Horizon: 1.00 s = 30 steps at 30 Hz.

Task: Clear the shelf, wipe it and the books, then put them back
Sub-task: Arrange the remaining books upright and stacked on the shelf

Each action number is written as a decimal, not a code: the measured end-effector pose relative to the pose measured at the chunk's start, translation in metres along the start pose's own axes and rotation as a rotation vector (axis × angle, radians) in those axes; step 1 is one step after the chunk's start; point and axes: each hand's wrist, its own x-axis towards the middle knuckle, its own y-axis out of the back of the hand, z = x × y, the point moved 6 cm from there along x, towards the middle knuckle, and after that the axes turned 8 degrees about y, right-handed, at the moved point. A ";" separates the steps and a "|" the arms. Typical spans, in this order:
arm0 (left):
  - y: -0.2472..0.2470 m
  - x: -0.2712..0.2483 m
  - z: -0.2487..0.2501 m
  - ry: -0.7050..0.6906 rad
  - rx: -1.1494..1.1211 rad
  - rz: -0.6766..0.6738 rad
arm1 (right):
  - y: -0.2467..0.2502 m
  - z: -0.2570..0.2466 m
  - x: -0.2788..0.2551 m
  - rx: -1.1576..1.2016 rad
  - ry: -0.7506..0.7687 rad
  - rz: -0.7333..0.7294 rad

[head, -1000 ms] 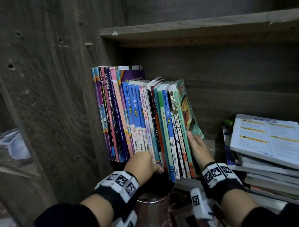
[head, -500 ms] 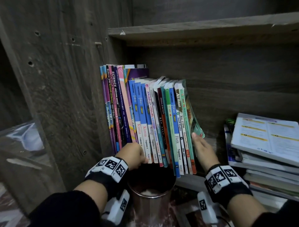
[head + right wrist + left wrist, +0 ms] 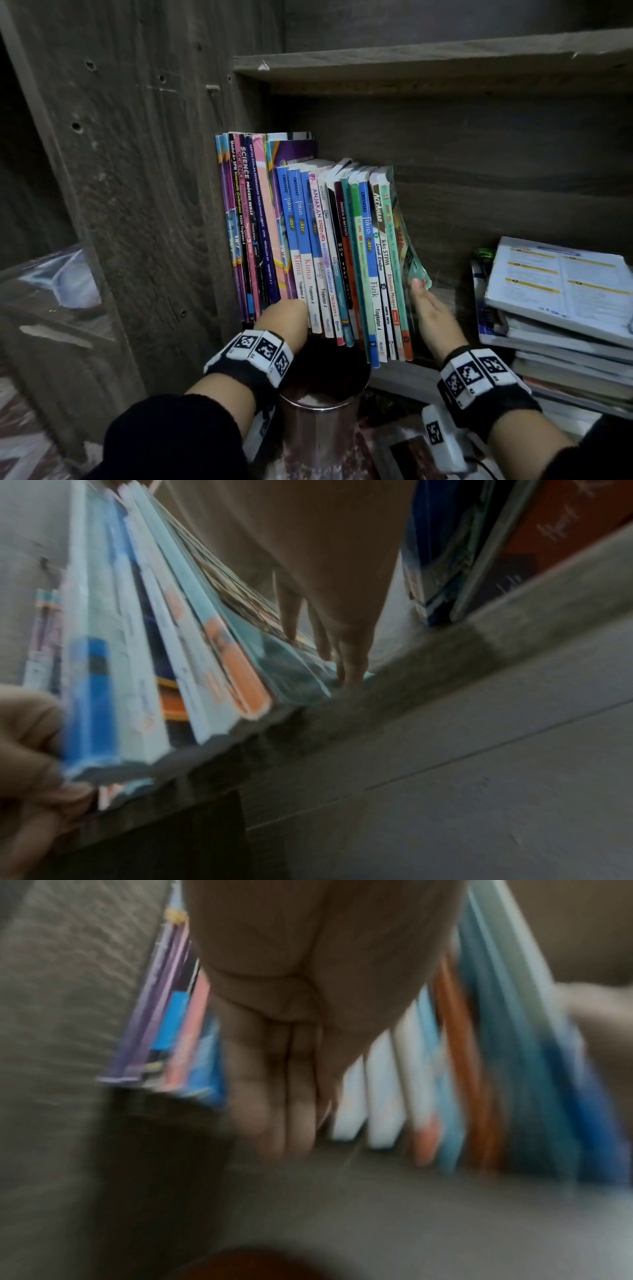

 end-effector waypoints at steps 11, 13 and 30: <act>0.120 -0.087 0.065 -0.383 -0.758 0.638 | -0.003 -0.018 -0.015 -0.116 0.268 -0.114; 0.119 -0.086 0.077 -0.343 -0.585 0.647 | -0.003 -0.020 -0.017 -0.169 0.312 -0.098; 0.111 -0.080 0.108 -0.196 -0.423 0.592 | 0.007 -0.018 -0.024 -0.130 0.353 -0.070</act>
